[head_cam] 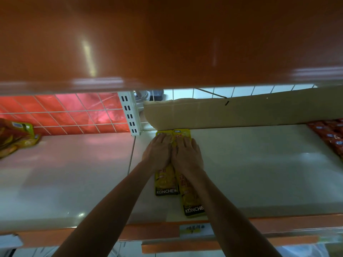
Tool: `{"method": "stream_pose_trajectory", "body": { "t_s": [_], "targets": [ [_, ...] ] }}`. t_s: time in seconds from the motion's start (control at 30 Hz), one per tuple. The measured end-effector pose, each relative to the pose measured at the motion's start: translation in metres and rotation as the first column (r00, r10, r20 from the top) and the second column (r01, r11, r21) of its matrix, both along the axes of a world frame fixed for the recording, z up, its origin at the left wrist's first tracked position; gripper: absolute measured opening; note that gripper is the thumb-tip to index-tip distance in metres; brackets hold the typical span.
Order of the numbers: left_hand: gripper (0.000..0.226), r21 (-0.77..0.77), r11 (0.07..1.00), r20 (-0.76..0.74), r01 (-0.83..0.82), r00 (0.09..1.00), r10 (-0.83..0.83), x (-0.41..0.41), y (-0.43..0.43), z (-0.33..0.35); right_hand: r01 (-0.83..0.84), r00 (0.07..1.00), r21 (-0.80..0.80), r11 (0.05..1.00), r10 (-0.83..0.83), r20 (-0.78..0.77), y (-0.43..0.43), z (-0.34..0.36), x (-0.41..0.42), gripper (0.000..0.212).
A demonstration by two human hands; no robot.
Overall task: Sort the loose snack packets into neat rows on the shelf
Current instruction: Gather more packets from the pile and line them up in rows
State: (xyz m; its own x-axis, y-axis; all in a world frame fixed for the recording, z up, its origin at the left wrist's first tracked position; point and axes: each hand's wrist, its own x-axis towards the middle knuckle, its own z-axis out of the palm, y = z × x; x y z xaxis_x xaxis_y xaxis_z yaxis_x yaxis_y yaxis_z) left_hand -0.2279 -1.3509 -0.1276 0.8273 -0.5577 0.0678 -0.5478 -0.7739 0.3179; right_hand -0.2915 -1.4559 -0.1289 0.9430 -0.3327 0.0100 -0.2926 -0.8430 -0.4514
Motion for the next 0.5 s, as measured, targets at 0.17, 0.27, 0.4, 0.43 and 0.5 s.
{"method": "stream_pose_trajectory", "body": {
  "t_s": [0.17, 0.27, 0.4, 0.43, 0.5],
  "targets": [
    [0.054, 0.006, 1.000, -0.029, -0.015, 0.999, 0.015, 0.003, 0.005, -0.001, 0.006, 1.000, -0.019, 1.000, -0.006, 0.015, 0.007, 0.006, -0.002, 0.051],
    [0.061, 0.042, 0.999, -0.040, -0.007, 0.999, 0.009, 0.005, 0.006, -0.001, 0.012, 1.000, -0.035, 0.999, -0.012, 0.003, 0.008, 0.008, -0.003, 0.052],
    [0.052, 0.021, 1.000, -0.002, 0.007, 1.000, -0.007, 0.001, 0.008, 0.006, 0.039, 0.999, -0.061, 0.997, -0.041, -0.030, 0.009, 0.010, -0.004, 0.052],
    [0.051, 0.026, 1.000, 0.022, 0.009, 1.000, -0.010, 0.000, 0.008, 0.007, 0.046, 0.998, -0.064, 0.997, -0.049, -0.047, 0.009, 0.011, -0.004, 0.052],
    [0.049, 0.053, 0.998, 0.059, 0.021, 0.998, -0.024, 0.001, 0.009, 0.007, 0.050, 0.995, -0.066, 0.997, -0.056, -0.087, 0.010, 0.014, -0.004, 0.052]
  ]
}}
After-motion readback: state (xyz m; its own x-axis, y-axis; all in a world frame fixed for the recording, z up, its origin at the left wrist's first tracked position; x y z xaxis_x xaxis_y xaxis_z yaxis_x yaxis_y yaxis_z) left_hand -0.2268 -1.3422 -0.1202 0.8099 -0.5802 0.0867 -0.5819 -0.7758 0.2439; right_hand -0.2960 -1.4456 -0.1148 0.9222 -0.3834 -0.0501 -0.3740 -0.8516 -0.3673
